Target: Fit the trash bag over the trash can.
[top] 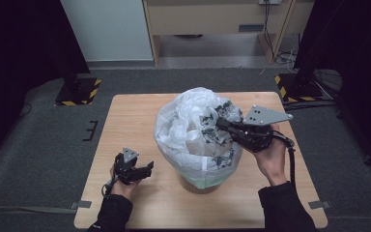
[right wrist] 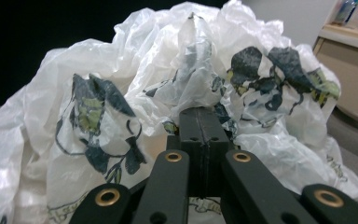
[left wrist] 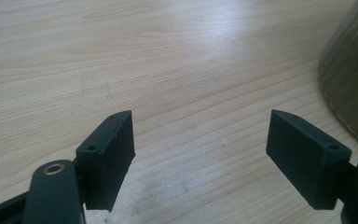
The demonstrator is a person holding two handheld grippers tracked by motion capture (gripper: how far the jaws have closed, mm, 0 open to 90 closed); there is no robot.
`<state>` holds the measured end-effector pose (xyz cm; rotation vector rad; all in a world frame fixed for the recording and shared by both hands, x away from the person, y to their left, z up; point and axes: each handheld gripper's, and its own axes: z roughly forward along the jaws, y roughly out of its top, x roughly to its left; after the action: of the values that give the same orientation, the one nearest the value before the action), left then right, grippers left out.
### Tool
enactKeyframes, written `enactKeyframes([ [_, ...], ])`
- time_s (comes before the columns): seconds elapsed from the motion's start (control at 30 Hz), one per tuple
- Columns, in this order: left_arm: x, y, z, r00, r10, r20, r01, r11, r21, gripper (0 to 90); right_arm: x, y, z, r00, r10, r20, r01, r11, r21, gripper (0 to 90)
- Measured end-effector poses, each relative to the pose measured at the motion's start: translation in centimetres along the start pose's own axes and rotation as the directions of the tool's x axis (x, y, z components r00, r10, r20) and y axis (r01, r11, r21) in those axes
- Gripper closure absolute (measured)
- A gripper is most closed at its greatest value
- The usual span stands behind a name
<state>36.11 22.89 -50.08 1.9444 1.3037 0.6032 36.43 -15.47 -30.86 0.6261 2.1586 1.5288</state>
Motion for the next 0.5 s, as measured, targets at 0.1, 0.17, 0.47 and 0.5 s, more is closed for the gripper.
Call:
enactKeyframes([
  [0.1, -0.1, 0.0, 0.0, 1.0, 0.003, 0.002, -0.003, 1.0, 0.001, 23.1, -0.1, -0.4, -0.1, 0.9999, 0.001, -0.011, -0.001, 1.0, 0.013, 90.0],
  [0.17, -0.1, 0.0, 0.1, 1.0, 0.006, 0.003, -0.006, 1.0, 0.003, 23.1, -0.2, -0.6, -0.1, 0.9999, 0.005, -0.014, -0.004, 1.0, 0.02, 90.0],
  [0.47, -0.2, -0.1, 0.1, 0.9999, 0.01, 0.004, -0.01, 0.9999, 0.01, 23.0, -0.4, -1.7, 0.1, 0.9997, -0.01, -0.021, 0.012, 0.997, 0.079, 90.0],
  [0.5, -0.2, -0.1, 0.2, 0.9999, 0.01, 0.005, -0.01, 0.9999, 0.01, 23.0, -0.4, -1.8, 0.1, 0.9996, -0.008, -0.025, 0.011, 0.996, 0.087, 90.0],
])
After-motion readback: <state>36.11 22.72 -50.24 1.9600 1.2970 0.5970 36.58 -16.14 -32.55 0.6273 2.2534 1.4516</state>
